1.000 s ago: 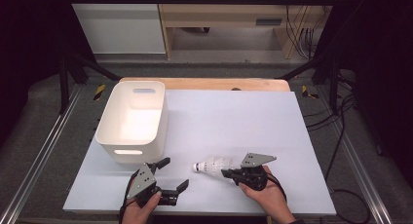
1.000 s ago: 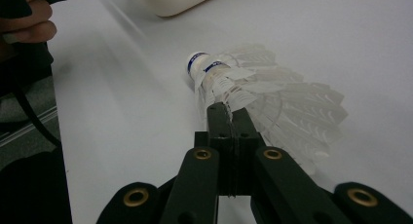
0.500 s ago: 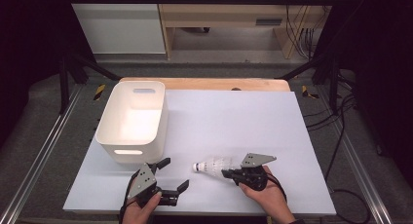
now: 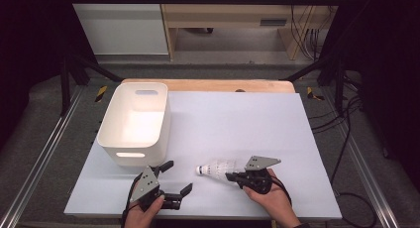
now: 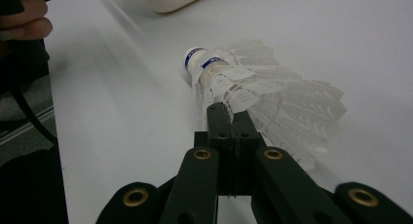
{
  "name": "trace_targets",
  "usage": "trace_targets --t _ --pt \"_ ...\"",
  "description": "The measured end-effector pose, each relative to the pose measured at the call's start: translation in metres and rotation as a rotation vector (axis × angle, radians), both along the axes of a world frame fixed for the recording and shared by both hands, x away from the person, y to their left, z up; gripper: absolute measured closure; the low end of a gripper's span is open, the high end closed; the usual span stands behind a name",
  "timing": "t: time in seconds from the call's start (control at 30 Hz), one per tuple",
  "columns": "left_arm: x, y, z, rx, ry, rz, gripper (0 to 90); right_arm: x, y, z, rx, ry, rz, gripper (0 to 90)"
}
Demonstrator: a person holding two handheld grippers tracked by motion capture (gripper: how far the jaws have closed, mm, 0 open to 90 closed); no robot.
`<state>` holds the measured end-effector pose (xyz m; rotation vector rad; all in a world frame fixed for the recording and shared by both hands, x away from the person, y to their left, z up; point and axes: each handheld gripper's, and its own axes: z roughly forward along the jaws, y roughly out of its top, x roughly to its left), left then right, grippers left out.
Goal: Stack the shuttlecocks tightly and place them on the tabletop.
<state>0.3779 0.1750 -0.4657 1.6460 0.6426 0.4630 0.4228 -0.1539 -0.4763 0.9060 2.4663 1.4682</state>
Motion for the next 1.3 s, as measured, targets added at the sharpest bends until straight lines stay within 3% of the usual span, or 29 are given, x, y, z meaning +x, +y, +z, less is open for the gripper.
trace_targets --t 0.5,0.7,1.3 --pt "0.0000 -0.0006 -0.0003 0.002 0.001 -0.001 3.9 -0.0013 0.0034 0.0001 0.026 0.008 0.041 90.0" --pt "-0.0001 -0.0017 -0.0008 0.007 0.004 -0.005 3.9 -0.0008 0.0040 -0.0011 0.005 0.003 0.031 89.9" --pt "-0.0001 -0.0013 -0.0008 0.011 0.007 -0.005 3.9 -0.0028 0.0009 -0.0034 -0.010 0.011 0.008 78.1"
